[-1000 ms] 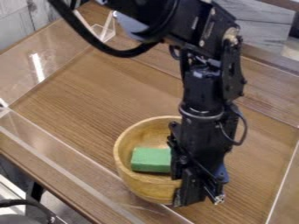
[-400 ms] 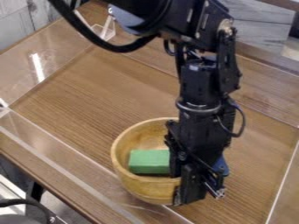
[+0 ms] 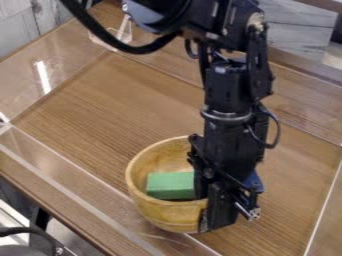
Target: Remove the green block from inside the brown bowl and put it on the table
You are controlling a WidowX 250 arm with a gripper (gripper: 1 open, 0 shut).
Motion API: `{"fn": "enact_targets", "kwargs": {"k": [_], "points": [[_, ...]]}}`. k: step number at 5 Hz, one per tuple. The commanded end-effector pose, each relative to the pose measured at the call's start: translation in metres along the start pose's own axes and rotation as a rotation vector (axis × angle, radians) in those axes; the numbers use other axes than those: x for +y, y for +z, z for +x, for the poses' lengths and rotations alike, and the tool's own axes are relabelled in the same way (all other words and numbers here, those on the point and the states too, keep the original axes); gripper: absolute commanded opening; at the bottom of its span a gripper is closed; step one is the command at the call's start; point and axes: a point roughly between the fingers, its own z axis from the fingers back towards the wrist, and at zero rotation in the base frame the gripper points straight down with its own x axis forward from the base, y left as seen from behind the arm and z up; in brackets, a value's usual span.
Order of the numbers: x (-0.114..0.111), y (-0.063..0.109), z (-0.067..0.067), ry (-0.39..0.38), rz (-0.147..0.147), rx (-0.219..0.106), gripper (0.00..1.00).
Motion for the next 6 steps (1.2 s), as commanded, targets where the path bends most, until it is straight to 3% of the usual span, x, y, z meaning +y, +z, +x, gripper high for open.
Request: {"fn": "enact_targets", "kwargs": {"k": [1,6], "points": [[-0.002,0.019,0.007,0.0,-0.003,-0.071,0.0],[-0.003,0.041,0.0,0.053,-0.072,-0.116,0.0]]}}
